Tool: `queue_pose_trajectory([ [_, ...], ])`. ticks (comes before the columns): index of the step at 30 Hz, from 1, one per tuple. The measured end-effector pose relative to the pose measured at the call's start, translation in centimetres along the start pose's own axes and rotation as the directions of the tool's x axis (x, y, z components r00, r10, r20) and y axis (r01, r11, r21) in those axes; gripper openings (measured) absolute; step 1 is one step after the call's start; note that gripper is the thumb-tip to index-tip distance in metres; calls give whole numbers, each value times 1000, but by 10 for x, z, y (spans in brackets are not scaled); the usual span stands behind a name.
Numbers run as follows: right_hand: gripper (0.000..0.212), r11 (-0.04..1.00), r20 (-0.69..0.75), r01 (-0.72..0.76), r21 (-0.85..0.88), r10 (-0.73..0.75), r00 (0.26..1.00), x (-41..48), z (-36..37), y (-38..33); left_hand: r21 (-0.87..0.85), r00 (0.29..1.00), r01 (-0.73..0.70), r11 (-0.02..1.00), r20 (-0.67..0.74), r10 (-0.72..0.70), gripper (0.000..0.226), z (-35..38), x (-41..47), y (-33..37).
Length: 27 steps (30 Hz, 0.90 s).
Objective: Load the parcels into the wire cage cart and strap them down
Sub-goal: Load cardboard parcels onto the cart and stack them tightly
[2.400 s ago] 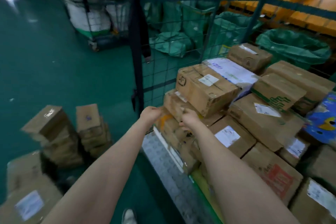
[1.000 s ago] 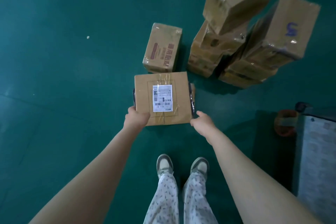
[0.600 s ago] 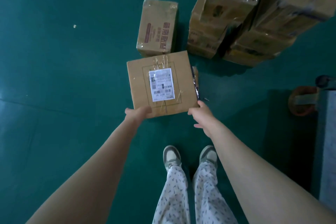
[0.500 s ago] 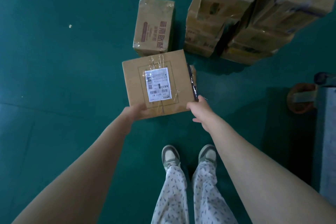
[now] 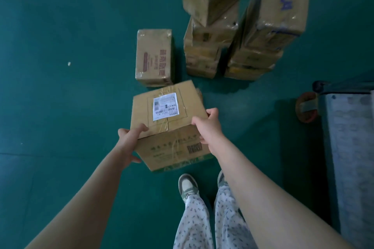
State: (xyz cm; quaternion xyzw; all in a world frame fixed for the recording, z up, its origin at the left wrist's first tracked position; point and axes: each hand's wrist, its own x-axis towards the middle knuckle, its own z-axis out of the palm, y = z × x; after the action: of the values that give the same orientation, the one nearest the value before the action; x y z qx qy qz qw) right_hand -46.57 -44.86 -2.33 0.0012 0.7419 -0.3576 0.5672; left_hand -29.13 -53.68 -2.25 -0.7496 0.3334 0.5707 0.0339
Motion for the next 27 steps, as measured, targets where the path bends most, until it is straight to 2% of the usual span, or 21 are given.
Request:
queue_pose_trajectory([
  [4, 35, 1000, -76, 5, 30, -3, 997, -48, -39, -19, 32, 994, -85, 996, 73, 83, 41, 12, -53, 25],
  [8, 39, 990, -165, 67, 126, -46, 985, -110, -81, -45, 35, 972, -195, 980, 140, 189, 40, 28, -122, 57],
  [14, 34, 958, -307, 179, 224, -105, 946, -197, -144, -77, 42, 909, -343, 938, 266, 320, 50, 47, -220, 102],
  [18, 30, 919, -435, 270, 286, -126, 892, -267, -188, -80, 94, 815, -483, 871, 411, 408, 70, 65, -301, 118],
  [23, 38, 856, -543, 364, 368, -120, 831, -323, -234, -65, 126, 699, -651, 749, 484, 526, 58, 98, -379, 123],
  [26, 34, 820, -611, 413, 396, -100, 786, -357, -260, -53, 117, 618, -736, 667, 518, 591, 45, 118, -418, 113],
  [27, 32, 805, -653, 444, 394, -94, 751, -374, -274, -47, 100, 571, -773, 627, 540, 618, 41, 129, -435, 107],
])
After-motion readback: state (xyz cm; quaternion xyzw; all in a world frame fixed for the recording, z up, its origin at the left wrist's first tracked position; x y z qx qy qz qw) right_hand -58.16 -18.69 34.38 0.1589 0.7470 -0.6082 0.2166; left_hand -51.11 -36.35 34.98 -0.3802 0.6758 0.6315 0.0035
